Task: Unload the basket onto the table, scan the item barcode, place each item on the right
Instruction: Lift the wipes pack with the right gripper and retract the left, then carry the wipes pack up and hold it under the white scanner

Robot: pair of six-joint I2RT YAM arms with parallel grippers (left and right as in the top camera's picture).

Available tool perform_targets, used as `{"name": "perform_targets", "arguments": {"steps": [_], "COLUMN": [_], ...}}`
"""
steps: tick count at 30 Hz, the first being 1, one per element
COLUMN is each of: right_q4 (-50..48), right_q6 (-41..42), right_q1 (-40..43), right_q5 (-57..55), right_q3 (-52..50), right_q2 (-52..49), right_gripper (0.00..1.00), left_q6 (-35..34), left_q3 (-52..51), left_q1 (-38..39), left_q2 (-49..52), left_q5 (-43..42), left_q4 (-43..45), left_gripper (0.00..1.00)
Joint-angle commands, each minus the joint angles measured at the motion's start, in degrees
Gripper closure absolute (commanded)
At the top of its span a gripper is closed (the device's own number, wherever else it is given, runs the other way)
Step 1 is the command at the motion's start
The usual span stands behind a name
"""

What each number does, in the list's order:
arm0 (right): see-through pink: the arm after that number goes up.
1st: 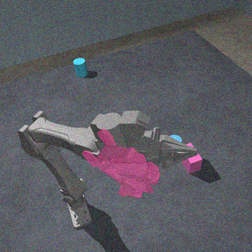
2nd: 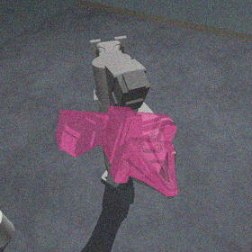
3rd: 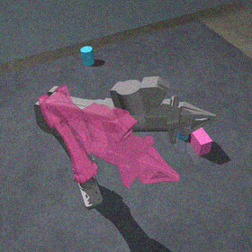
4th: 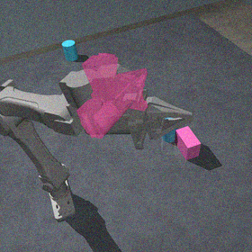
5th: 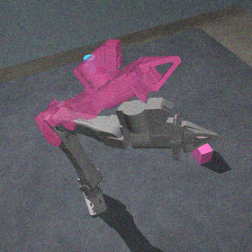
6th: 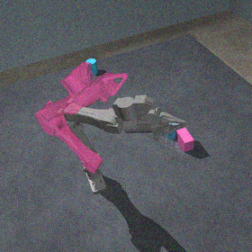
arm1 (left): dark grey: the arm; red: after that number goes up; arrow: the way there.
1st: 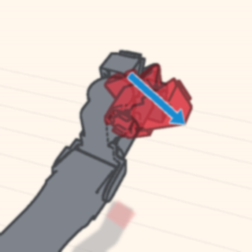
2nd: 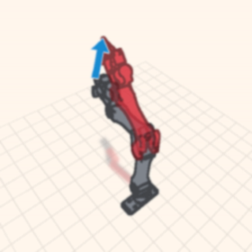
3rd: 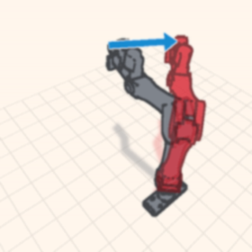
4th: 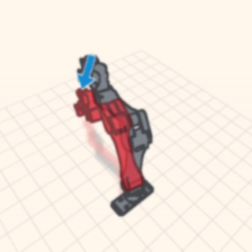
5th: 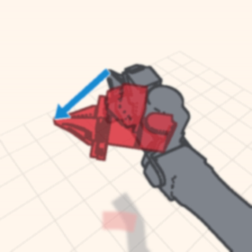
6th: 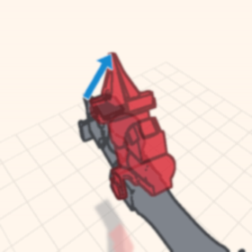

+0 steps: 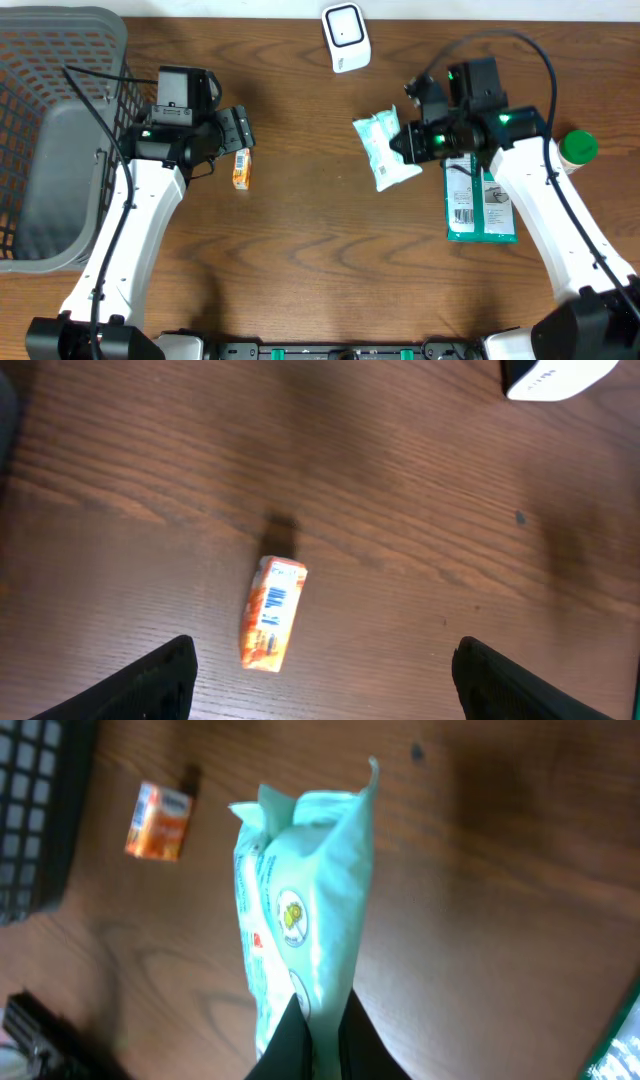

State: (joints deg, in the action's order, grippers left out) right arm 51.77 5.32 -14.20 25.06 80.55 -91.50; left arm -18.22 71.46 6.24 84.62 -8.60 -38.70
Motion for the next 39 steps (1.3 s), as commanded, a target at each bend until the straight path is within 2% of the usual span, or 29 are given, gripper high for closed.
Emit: {"name": "perform_targets", "arguments": {"steps": [1,9,13,21,30,34,39], "right_q4": [5.6,19.0,20.1,7.9,-14.8,-27.9,-39.8], "right_q6": [0.7,-2.7,-4.9,-12.1,-23.0,-32.2,-44.3], "right_q1": [-3.1,-4.7,-6.3,-11.7,-15.0,-16.2,-17.6], "right_q5": [-6.5,-13.5,-20.0,-37.6,-53.0,-59.8,-64.4], "right_q3": [12.3,42.7,53.9,54.9,54.9,54.9,54.9], "right_q2": [0.0,-9.0,-14.6,-22.4,-38.1,-44.9,-51.5], "right_gripper": [0.99,0.99,0.99,0.99,0.99,0.99,0.99], "left_q6": [-0.1,-0.1,-0.1,-0.1,-0.1,-0.1,-0.1], "left_q3": [0.0,0.0,0.0,0.0,0.0,0.0,0.0], "left_q1": [-0.2,-0.2,-0.2,-0.2,-0.2,-0.2,-0.2], "left_q2": [-0.4,-0.4,-0.4,-0.4,-0.4,-0.4,-0.4], "left_q5": [0.7,0.7,0.7,0.7,0.7,0.7,0.7], "left_q4": [-0.1,-0.1,-0.1,-0.1,-0.1,-0.1,-0.1], "left_gripper": [0.17,0.17,0.16,0.16,0.16,0.16,0.16]}}
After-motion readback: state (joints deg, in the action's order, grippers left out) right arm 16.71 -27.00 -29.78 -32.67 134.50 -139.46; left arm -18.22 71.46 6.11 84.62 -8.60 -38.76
